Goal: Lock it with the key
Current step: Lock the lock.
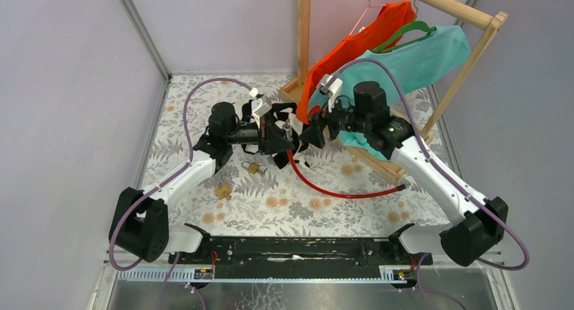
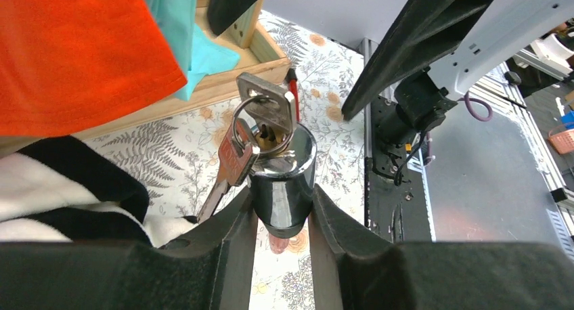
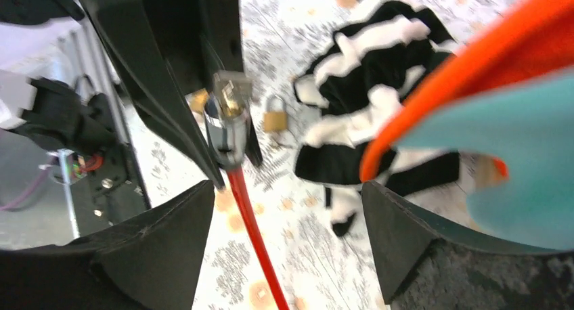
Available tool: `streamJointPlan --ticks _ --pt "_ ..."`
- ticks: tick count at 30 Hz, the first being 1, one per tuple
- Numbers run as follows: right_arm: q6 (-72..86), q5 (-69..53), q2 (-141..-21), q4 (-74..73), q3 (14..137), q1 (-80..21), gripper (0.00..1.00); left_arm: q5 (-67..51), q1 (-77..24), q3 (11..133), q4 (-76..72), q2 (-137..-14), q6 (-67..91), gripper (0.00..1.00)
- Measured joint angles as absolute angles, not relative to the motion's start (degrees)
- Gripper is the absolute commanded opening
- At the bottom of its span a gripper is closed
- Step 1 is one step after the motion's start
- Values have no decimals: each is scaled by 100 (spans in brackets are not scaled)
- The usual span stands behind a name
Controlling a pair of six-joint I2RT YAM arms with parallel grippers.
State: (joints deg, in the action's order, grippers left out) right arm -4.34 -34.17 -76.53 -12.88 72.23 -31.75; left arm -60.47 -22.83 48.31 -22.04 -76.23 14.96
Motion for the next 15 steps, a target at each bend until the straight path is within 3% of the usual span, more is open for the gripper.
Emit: streamJointPlan --ticks 15 --pt "-2445 -895 -5677 -3715 5800 -2687 91 -5415 -2206 4993 -729 -7572 279 0"
